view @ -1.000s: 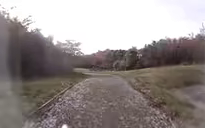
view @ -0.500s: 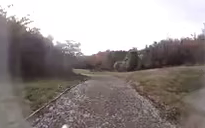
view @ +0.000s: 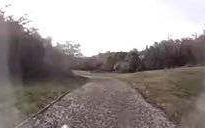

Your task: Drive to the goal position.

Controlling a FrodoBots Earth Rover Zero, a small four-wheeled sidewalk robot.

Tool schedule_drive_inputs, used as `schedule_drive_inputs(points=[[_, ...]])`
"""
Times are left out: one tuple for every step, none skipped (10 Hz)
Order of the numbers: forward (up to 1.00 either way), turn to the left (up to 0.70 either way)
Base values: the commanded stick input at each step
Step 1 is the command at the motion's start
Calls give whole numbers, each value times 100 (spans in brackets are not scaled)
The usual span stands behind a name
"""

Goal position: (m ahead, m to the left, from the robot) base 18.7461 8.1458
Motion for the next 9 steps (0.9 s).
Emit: schedule_drive_inputs(points=[[70,0],[70,0],[70,0],[70,0],[70,0],[70,0],[70,0],[70,0],[70,0]])
